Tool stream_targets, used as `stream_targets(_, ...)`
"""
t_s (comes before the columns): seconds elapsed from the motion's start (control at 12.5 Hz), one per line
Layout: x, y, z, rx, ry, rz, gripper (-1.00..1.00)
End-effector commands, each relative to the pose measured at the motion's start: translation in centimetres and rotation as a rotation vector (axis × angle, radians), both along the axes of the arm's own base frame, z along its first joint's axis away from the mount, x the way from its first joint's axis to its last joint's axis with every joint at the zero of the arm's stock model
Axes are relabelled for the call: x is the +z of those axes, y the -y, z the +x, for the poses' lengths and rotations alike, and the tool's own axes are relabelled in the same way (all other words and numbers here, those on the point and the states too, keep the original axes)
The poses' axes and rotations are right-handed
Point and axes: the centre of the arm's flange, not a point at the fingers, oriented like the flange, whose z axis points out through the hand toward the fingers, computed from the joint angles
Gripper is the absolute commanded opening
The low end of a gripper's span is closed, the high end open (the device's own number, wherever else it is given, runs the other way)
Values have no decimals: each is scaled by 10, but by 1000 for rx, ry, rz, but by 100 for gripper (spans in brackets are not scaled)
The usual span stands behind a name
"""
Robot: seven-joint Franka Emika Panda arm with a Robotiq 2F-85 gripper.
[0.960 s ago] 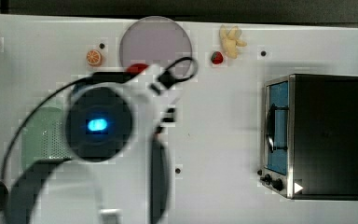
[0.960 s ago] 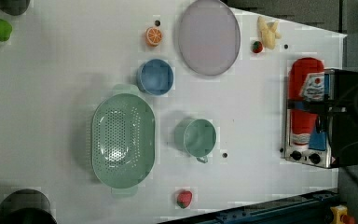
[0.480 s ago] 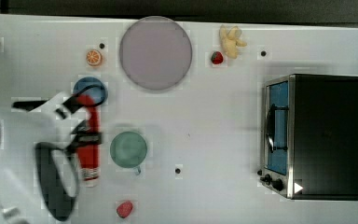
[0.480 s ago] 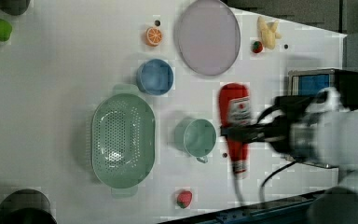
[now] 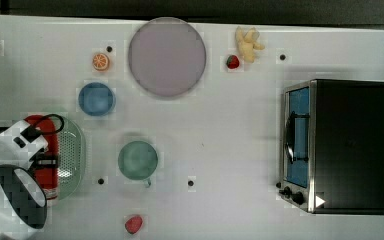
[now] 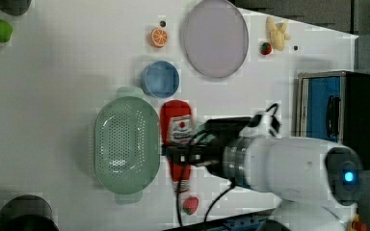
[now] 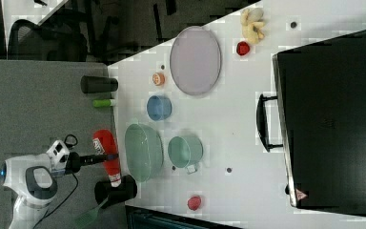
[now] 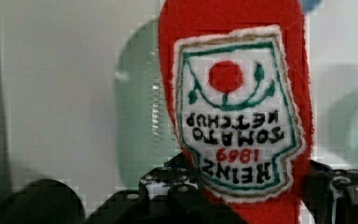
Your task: Pick Ketchup from the table and place it in strainer.
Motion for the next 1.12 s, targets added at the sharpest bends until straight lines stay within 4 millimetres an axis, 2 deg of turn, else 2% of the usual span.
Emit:
stream_targets(0.08,-23,-11,7,-167,-18,29,23)
stream_targets(0.4,-74,-31,8,-208,-36,92,27)
stream_targets(0.56,-95,-35,4,-200,-64,94,68)
stream_targets(0.64,-96,-35,5,-190,-53,98,90)
stream_targets(0.72,-93,-35,5,-186,-43,95,100)
stream_targets(0.96,-71,-24,13,-208,-9,76,100)
stream_targets(1.12,-45,1,27,-251,21,31,100)
